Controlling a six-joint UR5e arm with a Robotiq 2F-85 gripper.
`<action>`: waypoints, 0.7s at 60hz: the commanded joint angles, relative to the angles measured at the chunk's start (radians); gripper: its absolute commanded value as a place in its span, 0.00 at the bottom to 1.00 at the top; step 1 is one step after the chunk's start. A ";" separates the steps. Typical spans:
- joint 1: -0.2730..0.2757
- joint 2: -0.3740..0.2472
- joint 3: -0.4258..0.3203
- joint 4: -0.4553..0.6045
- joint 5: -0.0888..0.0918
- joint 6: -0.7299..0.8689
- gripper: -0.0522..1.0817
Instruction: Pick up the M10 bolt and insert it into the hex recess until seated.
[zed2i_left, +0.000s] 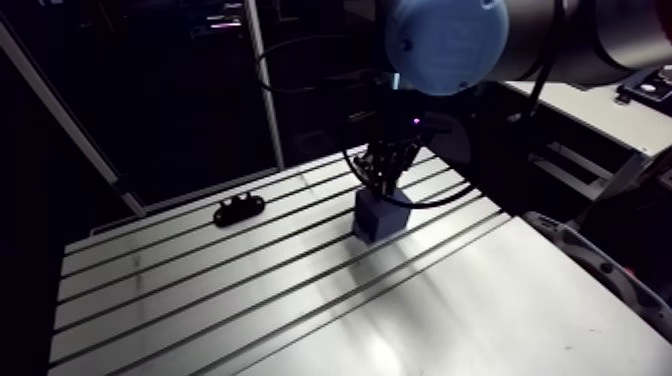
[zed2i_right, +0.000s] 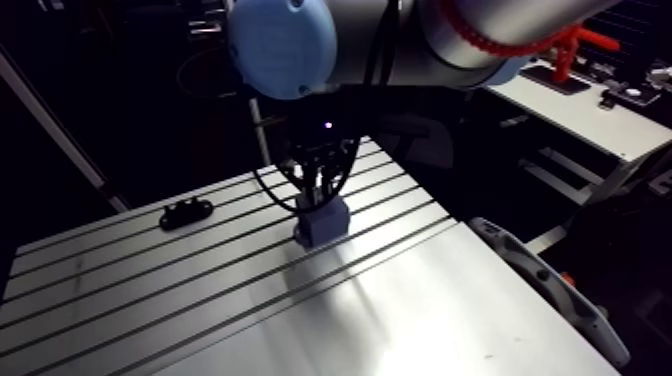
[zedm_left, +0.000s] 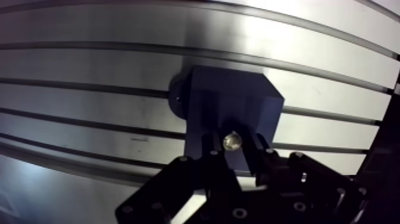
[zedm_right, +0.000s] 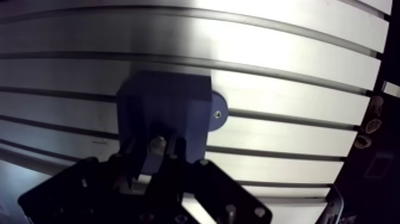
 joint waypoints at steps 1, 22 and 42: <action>-0.001 0.000 0.000 0.000 0.000 -0.001 0.63; -0.001 0.000 0.002 0.002 0.000 -0.003 0.64; -0.001 0.000 0.002 0.002 0.000 -0.003 0.65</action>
